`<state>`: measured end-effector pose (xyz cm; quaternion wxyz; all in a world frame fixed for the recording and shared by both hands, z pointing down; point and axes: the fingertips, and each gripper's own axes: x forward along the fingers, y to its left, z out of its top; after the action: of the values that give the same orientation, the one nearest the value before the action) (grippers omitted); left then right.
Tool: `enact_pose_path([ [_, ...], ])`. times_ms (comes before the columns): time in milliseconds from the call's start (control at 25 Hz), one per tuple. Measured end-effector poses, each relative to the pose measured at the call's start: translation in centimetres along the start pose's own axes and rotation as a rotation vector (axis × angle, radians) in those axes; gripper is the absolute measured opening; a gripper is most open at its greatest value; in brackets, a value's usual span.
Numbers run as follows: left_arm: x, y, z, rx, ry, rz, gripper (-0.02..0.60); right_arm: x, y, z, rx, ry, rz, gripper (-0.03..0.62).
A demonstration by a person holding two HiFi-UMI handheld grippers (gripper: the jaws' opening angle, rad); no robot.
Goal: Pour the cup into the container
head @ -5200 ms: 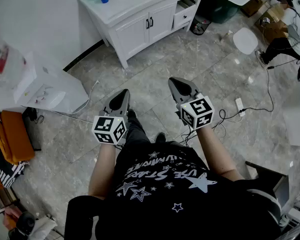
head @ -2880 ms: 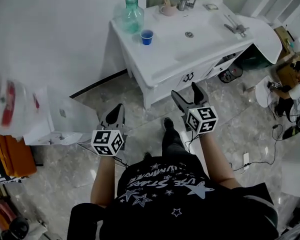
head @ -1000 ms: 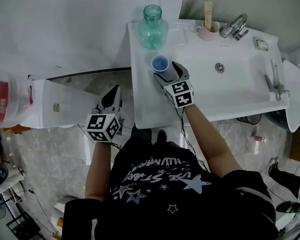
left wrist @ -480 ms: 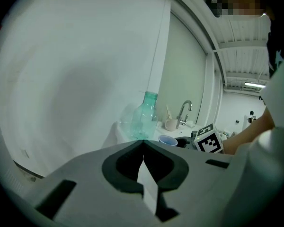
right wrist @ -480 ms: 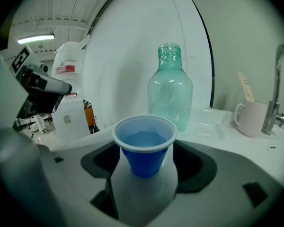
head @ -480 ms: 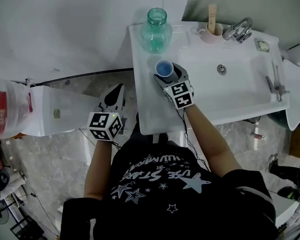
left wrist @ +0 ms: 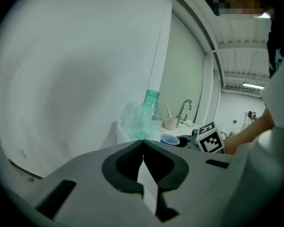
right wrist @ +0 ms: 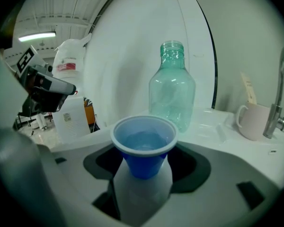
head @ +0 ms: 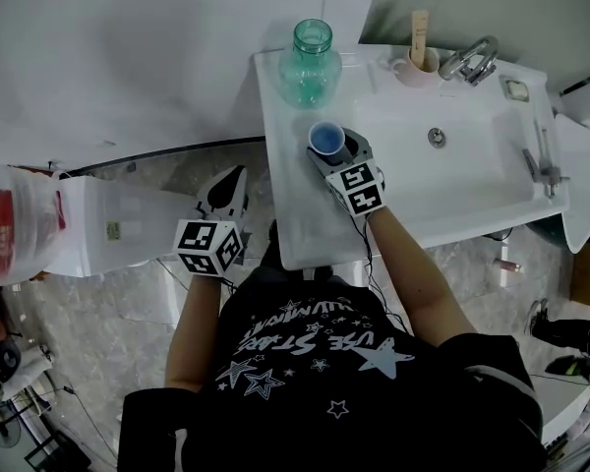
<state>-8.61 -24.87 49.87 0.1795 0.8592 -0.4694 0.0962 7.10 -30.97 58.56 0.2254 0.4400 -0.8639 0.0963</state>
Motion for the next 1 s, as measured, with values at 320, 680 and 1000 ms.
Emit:
enact_pose_path([
  [320, 0.3, 0.4, 0.1, 0.010, 0.001, -0.009, 0.012, -0.6, -0.8, -0.1, 0.018, -0.001, -0.054, 0.281],
  [680, 1.3, 0.4, 1.9, 0.031, -0.026, -0.044, 0.012, -2.5, -2.6, 1.7, 0.073, -0.033, -0.100, 0.273],
  [1000, 3.2, 1.2, 5.2, 0.058, -0.069, -0.076, 0.012, -4.4, -6.0, 5.5, 0.119, -0.035, -0.133, 0.272],
])
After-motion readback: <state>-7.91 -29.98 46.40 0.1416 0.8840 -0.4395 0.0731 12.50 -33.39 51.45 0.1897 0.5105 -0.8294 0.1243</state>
